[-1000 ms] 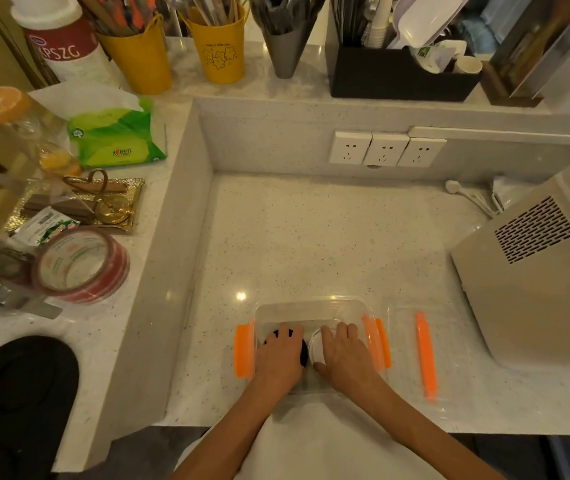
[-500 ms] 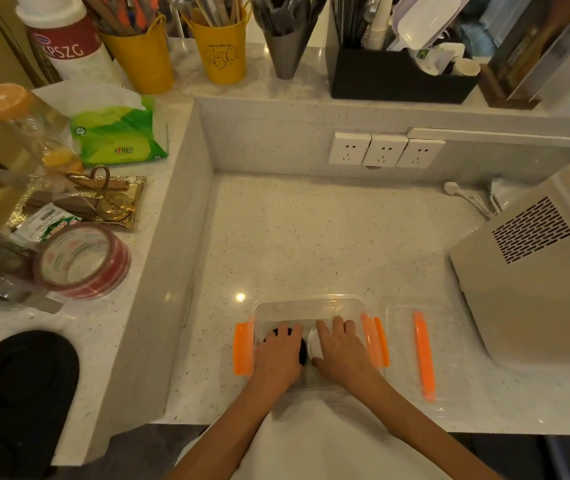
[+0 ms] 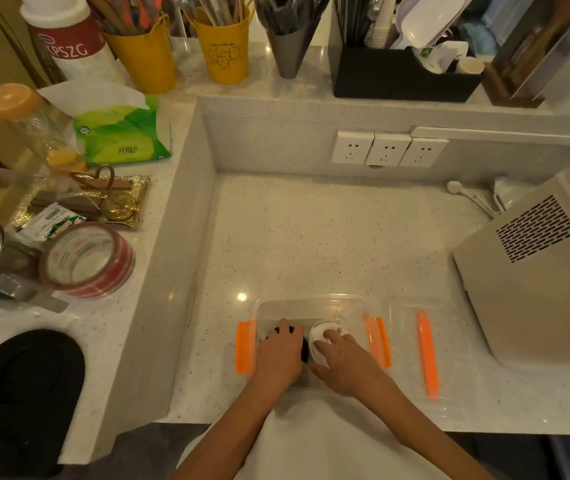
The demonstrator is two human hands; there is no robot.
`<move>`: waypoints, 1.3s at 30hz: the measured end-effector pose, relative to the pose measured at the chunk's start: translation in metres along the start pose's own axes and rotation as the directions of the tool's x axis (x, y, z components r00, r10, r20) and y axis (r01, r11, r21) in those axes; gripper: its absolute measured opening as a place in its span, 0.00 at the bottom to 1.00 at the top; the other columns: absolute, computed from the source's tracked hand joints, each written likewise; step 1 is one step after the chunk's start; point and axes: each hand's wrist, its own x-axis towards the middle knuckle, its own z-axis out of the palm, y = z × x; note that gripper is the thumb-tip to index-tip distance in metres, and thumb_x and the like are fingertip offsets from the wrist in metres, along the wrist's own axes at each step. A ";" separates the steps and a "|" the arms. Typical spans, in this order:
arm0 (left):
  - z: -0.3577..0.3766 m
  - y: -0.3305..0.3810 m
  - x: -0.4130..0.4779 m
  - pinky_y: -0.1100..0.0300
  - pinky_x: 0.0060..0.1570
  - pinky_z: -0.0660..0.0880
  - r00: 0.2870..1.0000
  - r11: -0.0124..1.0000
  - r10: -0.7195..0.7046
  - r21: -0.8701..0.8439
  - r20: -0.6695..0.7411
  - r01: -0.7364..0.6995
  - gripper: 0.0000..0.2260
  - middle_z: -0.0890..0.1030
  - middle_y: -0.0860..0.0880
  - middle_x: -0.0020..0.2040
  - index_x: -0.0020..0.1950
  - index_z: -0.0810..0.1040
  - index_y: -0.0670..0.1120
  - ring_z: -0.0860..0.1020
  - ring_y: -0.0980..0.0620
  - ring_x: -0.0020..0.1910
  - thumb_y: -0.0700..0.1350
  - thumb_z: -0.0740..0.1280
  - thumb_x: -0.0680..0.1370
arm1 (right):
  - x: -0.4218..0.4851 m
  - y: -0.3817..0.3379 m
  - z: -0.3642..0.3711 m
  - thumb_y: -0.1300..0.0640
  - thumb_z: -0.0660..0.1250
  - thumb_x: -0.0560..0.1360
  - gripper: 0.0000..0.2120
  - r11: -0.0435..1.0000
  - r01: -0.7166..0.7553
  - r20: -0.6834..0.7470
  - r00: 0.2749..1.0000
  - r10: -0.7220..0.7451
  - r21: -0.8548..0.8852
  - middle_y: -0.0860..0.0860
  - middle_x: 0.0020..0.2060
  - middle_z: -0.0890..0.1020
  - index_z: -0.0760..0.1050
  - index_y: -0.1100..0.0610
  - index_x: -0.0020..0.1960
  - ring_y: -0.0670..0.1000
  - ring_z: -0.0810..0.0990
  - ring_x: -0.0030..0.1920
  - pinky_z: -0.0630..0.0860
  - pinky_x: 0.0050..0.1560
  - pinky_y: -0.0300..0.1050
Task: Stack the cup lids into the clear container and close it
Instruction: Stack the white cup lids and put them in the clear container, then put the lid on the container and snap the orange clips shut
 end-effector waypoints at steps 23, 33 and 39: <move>-0.043 -0.044 -0.055 0.58 0.50 0.71 0.942 0.840 -0.177 -0.542 -0.284 -0.005 0.27 0.77 0.51 0.57 0.80 0.58 0.55 0.77 0.52 0.54 0.41 0.63 0.83 | -0.028 0.060 -0.022 0.53 0.63 0.81 0.18 0.722 -0.122 -0.300 0.852 0.428 0.681 0.46 0.47 0.78 0.72 0.51 0.70 0.40 0.76 0.41 0.72 0.39 0.30; -0.060 -0.057 -0.030 0.57 0.50 0.77 0.971 0.865 -0.112 -0.501 -0.213 -0.010 0.26 0.79 0.52 0.58 0.77 0.59 0.58 0.79 0.53 0.52 0.43 0.63 0.83 | -0.027 0.064 -0.023 0.52 0.63 0.81 0.18 0.674 -0.068 -0.299 0.861 0.413 0.736 0.42 0.41 0.80 0.73 0.52 0.70 0.43 0.80 0.43 0.75 0.42 0.33; -0.058 -0.061 -0.030 0.54 0.53 0.80 0.980 0.891 -0.082 -0.454 -0.183 -0.011 0.24 0.79 0.52 0.60 0.77 0.58 0.58 0.80 0.54 0.51 0.46 0.62 0.84 | -0.027 0.065 -0.022 0.53 0.64 0.81 0.17 0.655 -0.052 -0.310 0.851 0.424 0.754 0.44 0.45 0.80 0.74 0.52 0.69 0.45 0.79 0.46 0.79 0.55 0.46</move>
